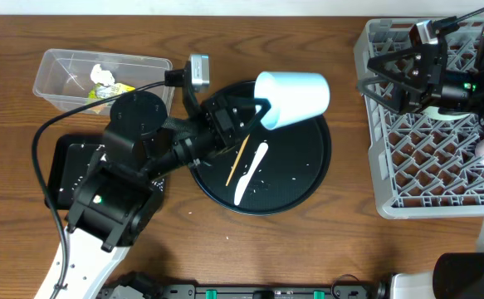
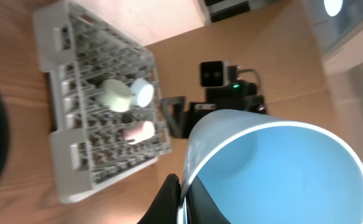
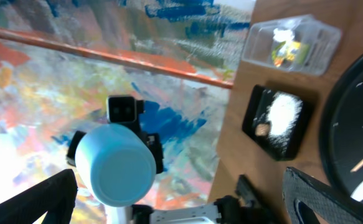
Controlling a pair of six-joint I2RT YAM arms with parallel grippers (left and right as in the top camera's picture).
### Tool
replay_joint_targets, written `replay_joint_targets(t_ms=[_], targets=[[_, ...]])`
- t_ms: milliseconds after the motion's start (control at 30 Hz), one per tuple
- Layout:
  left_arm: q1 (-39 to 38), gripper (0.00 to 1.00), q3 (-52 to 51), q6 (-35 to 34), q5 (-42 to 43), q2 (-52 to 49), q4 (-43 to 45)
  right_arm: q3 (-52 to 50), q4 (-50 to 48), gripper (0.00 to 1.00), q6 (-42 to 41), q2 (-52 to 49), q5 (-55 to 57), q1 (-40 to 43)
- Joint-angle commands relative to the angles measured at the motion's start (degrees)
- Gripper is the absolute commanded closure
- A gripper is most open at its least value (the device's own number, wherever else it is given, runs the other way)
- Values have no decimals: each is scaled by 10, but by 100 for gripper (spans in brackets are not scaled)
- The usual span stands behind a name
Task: Sort waste into correct bins and load items into the dishwasher rack
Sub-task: 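Close the right gripper on the blue cup held by the left gripper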
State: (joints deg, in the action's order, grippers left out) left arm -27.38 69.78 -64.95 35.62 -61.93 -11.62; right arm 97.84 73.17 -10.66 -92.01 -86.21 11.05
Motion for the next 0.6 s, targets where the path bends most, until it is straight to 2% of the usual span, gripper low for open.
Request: replay_joint_targets(t_ms=[0,267,567], targets=[[-3,94,7,-82,15,-25,41,-2,-2,1,-50,0,-31,-22],[-5,94,7,-154,37,-91,119,-2,-3,1,-156,0,-31,-36],[10,94,7,-174,40,-126,122,-2,-3,1,-170,0,-31,-36]])
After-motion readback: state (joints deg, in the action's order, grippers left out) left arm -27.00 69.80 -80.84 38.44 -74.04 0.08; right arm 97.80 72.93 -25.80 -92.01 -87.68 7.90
